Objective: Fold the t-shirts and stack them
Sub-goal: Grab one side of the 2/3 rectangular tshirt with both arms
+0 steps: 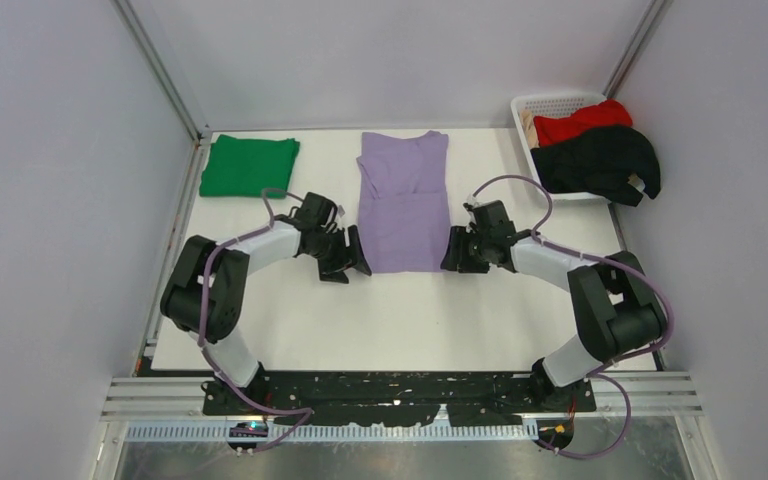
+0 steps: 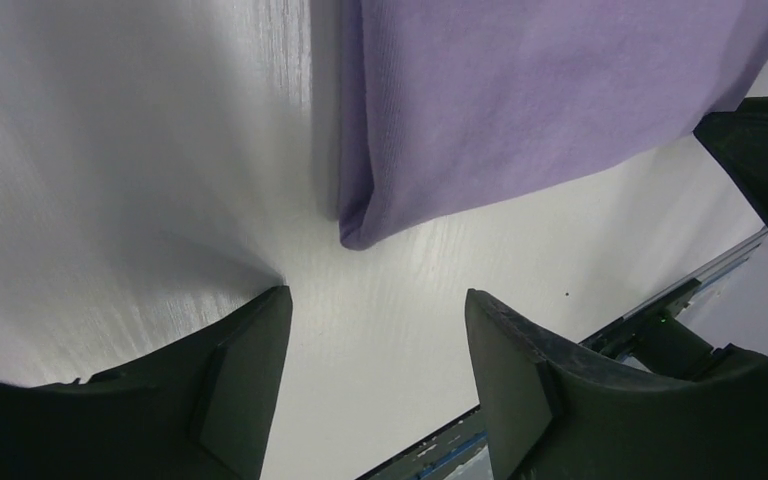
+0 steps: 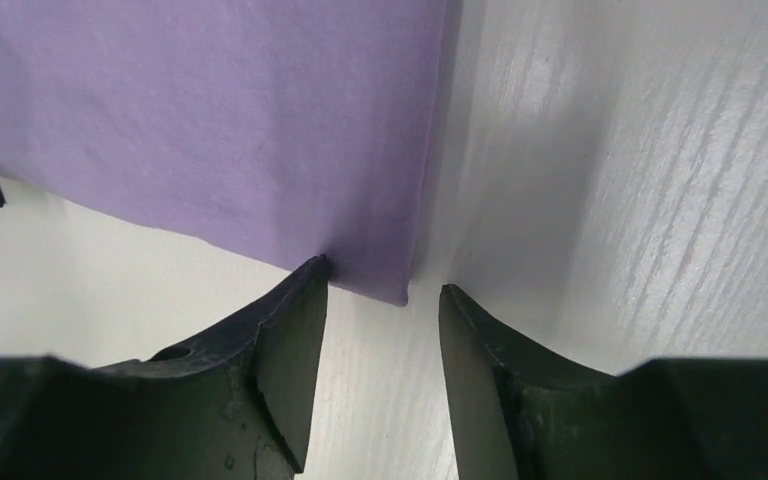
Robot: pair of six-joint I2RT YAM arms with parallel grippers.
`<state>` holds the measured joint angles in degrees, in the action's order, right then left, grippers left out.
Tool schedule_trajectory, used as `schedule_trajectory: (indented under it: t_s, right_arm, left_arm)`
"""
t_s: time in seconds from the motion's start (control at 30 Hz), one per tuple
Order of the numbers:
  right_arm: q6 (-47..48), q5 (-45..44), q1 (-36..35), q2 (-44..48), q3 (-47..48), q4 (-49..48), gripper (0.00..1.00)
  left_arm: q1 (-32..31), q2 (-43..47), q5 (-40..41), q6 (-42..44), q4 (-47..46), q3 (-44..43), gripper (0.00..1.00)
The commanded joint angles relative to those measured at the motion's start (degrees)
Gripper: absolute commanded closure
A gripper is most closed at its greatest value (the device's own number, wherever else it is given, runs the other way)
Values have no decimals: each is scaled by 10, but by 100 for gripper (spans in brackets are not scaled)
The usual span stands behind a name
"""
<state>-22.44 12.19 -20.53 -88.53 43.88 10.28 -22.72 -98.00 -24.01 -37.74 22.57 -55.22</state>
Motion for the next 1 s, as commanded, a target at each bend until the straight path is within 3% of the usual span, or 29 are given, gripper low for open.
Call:
schedule_trajectory:
  t_s: [0.0, 0.07, 0.23, 0.43, 0.7, 0.8, 0.87, 0.97]
  right_arm:
    - [7, 13, -8, -20, 13, -8, 57]
    - [7, 14, -8, -25, 11, -10, 65]
    - [5, 12, -9, -37, 7, -21, 73]
    - [3, 4, -9, -45, 6, -24, 94]
    - [10, -6, -9, -41, 0, -17, 95]
    - [11, -7, -9, -40, 0, -15, 95]
    - [12, -5, -9, -39, 1, -14, 95]
    - [18, 4, -9, -31, 1, 2, 95]
  left_arm:
    - [-13, -24, 31, -2, -9, -17, 36]
    - [-13, -32, 39, -4, -9, -22, 38]
    - [-13, -62, 61, 2, 13, -45, 42]
    - [-13, -76, 67, -2, 14, -51, 53]
    - [-13, -101, 75, -7, 22, -65, 61]
    - [-13, -112, 80, -9, 28, -73, 74]
    - [-11, -118, 81, -15, 42, -83, 100]
    - [-12, -108, 78, -18, 55, -79, 100]
